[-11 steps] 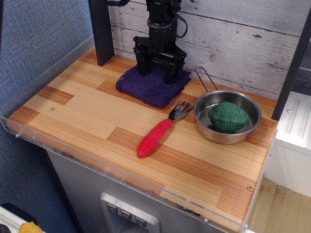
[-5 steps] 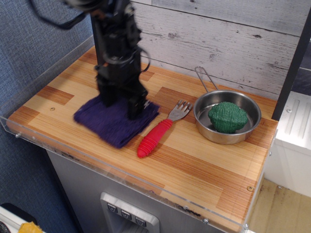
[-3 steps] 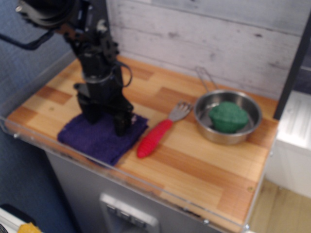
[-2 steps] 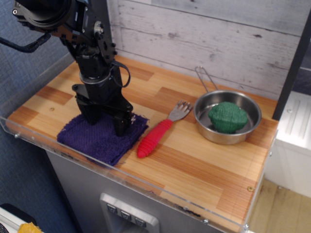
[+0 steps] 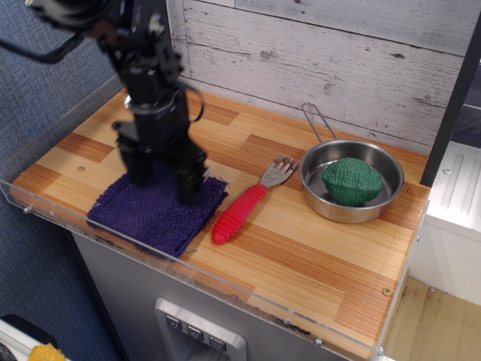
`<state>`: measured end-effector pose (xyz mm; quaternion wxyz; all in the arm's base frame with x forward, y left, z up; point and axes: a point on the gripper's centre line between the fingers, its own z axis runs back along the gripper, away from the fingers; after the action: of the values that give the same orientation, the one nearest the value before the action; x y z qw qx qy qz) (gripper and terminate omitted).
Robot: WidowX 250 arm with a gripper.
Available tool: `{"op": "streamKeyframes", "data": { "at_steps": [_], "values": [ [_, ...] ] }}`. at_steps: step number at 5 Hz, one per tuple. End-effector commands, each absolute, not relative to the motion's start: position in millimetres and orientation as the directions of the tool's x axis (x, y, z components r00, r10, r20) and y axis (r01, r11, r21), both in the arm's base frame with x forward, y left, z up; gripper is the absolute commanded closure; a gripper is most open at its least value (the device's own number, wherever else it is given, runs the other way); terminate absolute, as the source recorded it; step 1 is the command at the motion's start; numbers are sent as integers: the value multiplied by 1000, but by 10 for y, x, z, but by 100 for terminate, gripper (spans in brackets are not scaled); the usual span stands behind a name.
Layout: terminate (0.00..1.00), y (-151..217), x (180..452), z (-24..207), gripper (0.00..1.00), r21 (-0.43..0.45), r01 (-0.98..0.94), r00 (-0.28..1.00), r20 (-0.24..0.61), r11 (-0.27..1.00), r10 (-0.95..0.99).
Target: Pick up the purple cloth and place it in the front of the table to the left of the red fork
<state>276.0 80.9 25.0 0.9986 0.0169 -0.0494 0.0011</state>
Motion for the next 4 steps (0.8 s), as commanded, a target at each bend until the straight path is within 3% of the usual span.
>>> {"op": "streamKeyframes", "data": {
  "at_steps": [1,3,4],
  "values": [
    [0,802,2879,813,0,68,26,972,232,997,-41],
    [0,772,2758,1096,0,43,38,974,222,998,-46],
    [0,761,2748,1088,0,30,43,975,215,999,-49]
  ]
}}
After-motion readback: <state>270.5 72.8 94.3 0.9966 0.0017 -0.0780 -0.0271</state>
